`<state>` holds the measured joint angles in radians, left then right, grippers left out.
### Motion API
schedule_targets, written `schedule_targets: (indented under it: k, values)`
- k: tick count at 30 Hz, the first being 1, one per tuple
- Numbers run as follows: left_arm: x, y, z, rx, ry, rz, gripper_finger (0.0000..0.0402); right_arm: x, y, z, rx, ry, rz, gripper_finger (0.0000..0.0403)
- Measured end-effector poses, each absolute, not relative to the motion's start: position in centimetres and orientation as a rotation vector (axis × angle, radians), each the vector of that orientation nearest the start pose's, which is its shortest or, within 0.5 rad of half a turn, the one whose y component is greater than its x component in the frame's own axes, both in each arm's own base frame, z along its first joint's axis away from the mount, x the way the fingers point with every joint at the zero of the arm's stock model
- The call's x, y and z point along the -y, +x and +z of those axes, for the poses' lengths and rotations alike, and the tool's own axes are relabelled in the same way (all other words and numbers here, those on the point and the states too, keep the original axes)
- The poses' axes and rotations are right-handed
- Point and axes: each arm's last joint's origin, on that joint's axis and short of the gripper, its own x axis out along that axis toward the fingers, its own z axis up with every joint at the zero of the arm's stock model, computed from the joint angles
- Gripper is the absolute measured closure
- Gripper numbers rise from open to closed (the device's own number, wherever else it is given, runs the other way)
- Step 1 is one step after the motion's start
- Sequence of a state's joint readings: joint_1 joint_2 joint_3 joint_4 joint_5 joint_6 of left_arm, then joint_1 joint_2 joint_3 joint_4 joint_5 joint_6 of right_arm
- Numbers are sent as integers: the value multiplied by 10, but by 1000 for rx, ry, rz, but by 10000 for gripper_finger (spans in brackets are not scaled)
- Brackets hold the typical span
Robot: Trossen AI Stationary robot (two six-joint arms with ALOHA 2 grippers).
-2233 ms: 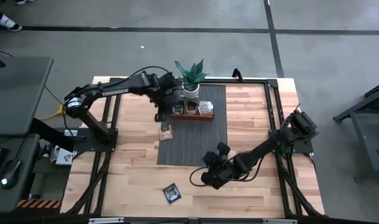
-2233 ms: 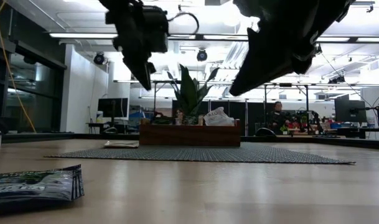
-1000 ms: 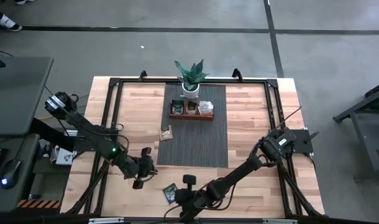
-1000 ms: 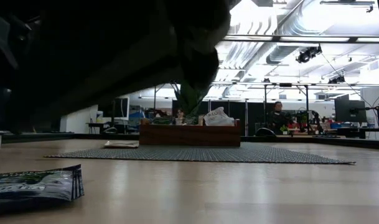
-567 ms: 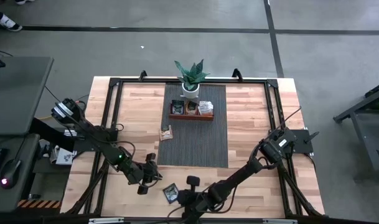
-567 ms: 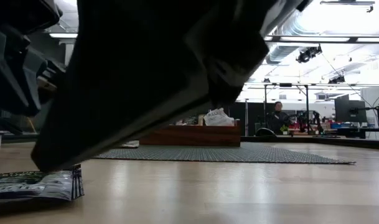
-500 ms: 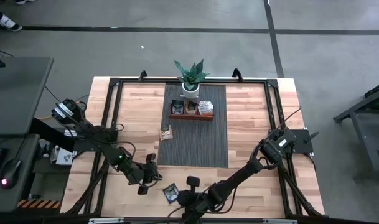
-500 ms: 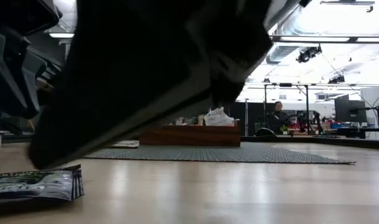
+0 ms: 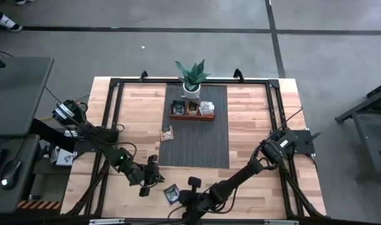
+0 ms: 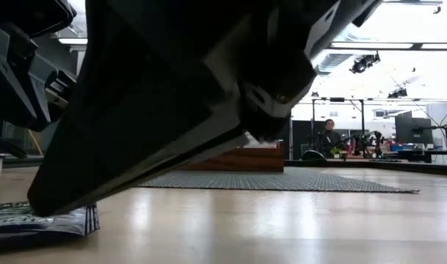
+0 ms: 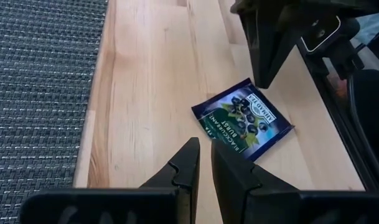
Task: Pick & Place Tea
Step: Put the purple tea bag into the left section of the wooden organizer
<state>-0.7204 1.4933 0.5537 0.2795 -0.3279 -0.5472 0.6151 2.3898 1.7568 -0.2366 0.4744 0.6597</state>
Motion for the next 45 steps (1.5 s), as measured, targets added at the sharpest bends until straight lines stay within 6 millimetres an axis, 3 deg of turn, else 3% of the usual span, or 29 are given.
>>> schedule_targets:
  k: [8, 21, 31, 37, 45]
  values:
    - [170, 208, 147, -647, -206, -207, 362, -278, 417, 103, -721, 242, -121, 403]
    - [173, 213, 138, -626, -245, -174, 362, -271, 418, 100, -765, 254, -128, 403]
    - [156, 234, 113, -780, -477, -171, 362, -267, 419, 98, -780, 255, -139, 403]
    - [150, 238, 113, -861, -606, -245, 360, -267, 419, 98, -784, 255, -139, 403]
    - [153, 237, 114, -935, -754, -292, 291, -267, 419, 98, -785, 255, -139, 403]
